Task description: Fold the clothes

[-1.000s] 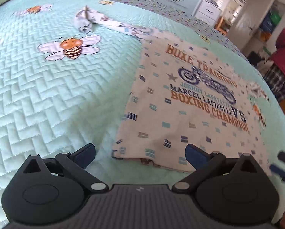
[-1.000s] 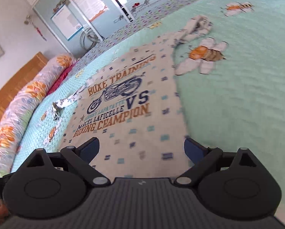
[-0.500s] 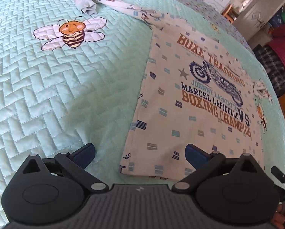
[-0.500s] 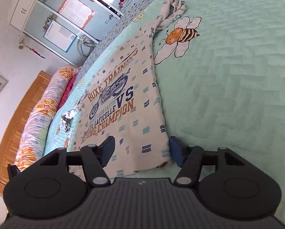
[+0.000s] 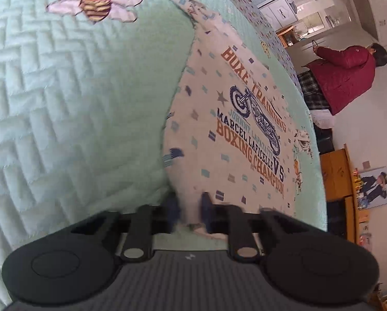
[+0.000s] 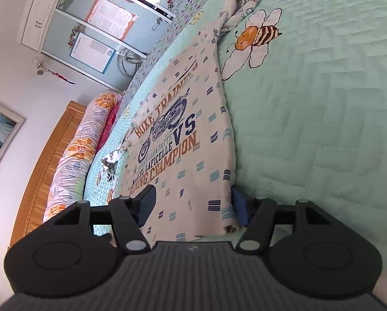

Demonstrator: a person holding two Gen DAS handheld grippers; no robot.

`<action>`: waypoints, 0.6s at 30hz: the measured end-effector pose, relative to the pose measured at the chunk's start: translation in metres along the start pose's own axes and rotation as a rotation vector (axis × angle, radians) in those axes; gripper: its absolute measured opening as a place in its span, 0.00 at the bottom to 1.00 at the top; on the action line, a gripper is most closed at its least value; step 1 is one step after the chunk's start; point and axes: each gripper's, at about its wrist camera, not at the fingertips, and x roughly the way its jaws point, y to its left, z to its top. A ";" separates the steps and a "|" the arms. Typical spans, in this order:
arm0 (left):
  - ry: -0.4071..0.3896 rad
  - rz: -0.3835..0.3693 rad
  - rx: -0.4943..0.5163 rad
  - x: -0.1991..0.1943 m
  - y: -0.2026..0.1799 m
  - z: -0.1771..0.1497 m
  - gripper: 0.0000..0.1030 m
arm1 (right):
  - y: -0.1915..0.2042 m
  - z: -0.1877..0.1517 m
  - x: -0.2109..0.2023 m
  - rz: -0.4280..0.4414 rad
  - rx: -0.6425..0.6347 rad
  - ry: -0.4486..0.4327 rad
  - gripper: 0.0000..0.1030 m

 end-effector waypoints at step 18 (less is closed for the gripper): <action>-0.075 -0.070 0.041 -0.010 -0.018 -0.018 0.09 | 0.016 -0.006 -0.014 -0.039 -0.064 -0.012 0.10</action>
